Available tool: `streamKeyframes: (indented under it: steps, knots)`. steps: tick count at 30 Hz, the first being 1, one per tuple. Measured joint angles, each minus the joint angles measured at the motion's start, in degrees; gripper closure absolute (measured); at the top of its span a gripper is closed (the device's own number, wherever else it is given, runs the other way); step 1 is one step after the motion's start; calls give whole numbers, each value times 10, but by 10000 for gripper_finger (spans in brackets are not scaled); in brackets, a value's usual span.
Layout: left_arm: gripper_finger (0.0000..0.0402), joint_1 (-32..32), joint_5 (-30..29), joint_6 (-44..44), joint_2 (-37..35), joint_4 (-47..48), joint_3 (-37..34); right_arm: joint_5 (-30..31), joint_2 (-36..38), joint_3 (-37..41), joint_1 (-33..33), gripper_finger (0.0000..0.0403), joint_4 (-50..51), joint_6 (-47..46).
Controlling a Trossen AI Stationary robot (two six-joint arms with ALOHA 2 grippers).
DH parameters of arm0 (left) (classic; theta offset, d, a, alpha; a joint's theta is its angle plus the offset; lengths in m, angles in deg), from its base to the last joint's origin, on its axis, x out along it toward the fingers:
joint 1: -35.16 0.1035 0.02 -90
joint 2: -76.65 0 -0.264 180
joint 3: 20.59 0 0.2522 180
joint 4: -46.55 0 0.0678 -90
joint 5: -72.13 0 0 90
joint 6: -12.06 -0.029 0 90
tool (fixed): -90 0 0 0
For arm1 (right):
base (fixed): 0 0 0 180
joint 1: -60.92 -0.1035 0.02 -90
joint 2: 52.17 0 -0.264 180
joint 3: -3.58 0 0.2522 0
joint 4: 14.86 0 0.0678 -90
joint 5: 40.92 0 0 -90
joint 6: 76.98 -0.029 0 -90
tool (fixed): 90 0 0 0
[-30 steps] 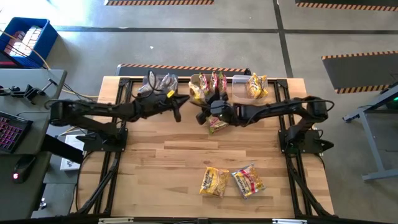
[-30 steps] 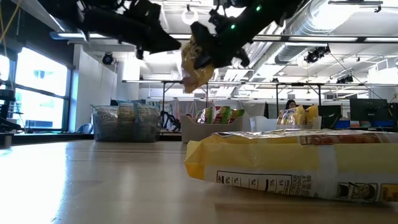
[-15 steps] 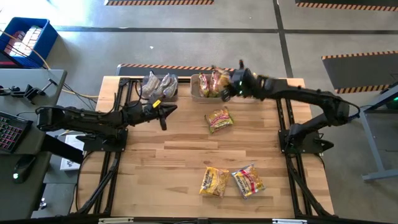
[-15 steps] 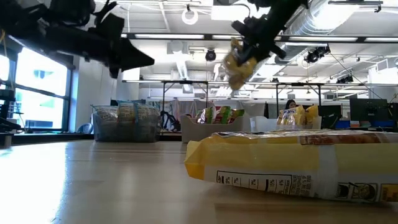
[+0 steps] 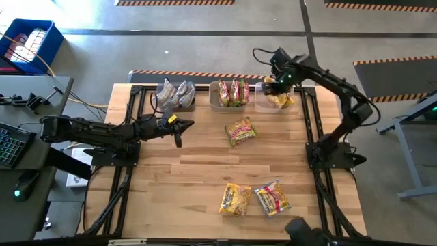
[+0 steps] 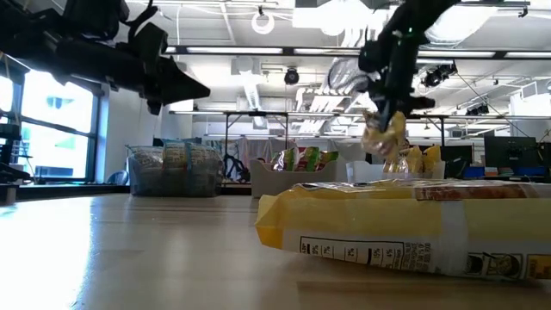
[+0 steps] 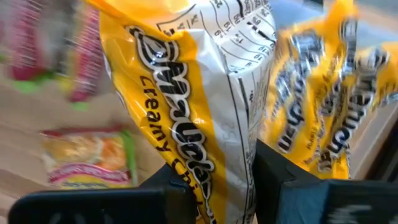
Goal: Sort Maruchan noodles
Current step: Put the left yellow noodle pack into the transparent bin
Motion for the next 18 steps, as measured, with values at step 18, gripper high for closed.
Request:
streamKeyframes:
  steps: [18]
  knots:
    - [401, -5, 0, 0, 0, -3, 0, -17, -124, 0, 53, 327, 2, 25]
